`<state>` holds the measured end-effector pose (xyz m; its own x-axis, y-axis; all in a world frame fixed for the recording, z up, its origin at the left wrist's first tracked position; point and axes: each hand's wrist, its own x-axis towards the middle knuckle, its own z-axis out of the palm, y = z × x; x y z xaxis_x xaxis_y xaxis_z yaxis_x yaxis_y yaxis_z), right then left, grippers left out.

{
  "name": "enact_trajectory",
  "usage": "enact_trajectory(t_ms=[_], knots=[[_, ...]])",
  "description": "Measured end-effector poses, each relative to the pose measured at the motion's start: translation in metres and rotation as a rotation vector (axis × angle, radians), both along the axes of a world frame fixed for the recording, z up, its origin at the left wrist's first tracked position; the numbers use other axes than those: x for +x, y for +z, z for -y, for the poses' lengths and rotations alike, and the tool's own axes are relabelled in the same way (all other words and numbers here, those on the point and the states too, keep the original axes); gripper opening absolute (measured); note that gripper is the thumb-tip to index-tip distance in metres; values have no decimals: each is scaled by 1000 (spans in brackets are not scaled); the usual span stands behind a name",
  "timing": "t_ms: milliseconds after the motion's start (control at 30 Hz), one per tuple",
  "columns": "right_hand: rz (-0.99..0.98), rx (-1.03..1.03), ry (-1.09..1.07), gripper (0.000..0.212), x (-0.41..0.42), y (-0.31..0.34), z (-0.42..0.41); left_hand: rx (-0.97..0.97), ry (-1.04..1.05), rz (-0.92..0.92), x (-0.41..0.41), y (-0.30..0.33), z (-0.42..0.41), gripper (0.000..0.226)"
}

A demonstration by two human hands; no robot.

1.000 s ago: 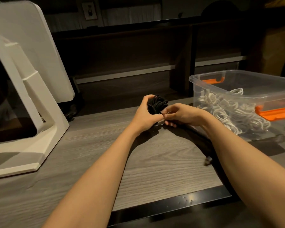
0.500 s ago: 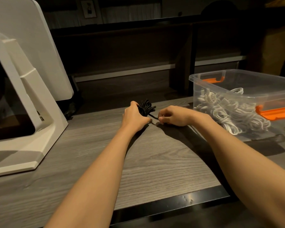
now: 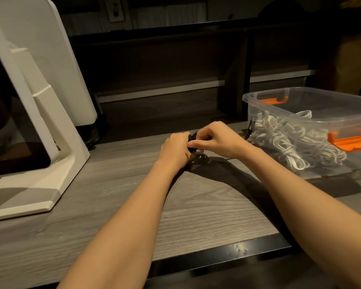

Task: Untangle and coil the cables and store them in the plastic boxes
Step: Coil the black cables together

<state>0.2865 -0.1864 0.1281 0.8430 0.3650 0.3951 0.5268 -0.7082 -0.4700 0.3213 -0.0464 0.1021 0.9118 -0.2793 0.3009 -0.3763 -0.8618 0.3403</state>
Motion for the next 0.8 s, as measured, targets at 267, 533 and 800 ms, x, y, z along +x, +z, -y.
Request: enact_trajectory(t_ms=[267, 533, 800], knots=[[125, 180, -163, 37, 11, -1, 19, -37, -307, -4, -11, 2, -1, 38], [-321, 508, -98, 43, 17, -15, 38, -292, -505, -132, -19, 1, 19, 25], [-166, 295, -254, 17, 24, -18, 30, -729, -515, -275, -21, 7, 17, 47]])
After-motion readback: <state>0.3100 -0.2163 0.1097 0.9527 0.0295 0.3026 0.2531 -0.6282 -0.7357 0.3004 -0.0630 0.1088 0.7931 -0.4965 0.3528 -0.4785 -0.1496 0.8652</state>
